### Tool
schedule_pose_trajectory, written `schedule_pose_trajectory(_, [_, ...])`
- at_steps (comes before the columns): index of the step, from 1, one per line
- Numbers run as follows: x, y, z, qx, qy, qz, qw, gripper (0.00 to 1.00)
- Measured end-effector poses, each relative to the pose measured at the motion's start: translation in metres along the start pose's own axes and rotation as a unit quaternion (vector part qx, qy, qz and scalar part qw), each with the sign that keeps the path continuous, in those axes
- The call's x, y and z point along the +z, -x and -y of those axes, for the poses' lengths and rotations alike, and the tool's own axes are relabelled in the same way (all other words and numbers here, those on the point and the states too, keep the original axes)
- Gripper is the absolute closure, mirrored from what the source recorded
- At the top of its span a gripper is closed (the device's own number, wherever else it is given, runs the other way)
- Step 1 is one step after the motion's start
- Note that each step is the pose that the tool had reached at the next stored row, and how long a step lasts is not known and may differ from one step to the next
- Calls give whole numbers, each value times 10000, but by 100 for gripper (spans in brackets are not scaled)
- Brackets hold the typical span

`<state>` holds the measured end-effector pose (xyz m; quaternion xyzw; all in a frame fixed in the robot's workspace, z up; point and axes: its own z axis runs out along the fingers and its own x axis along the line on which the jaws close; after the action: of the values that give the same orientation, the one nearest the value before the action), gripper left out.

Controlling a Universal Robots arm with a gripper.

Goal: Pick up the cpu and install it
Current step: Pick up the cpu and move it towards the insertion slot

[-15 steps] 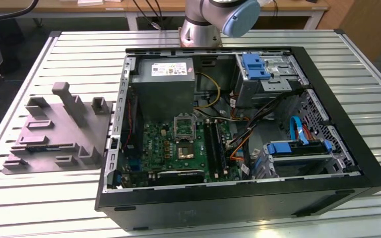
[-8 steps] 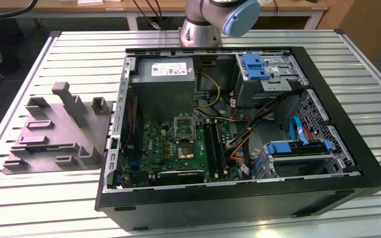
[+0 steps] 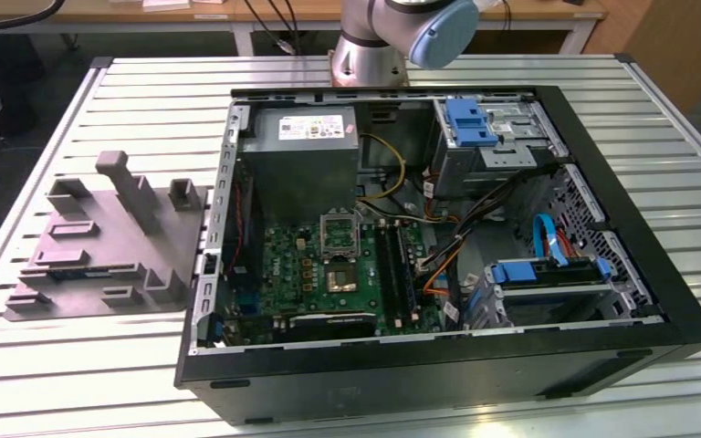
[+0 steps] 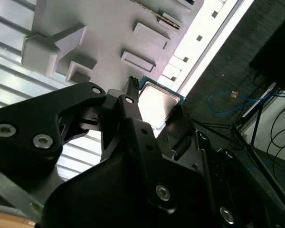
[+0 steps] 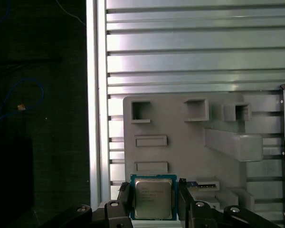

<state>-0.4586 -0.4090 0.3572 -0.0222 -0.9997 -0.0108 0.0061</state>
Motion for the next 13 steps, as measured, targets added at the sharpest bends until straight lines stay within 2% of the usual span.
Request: schedule_pose_trajectory(13, [-116, -2, -4, 0, 0, 0, 10000, 53])
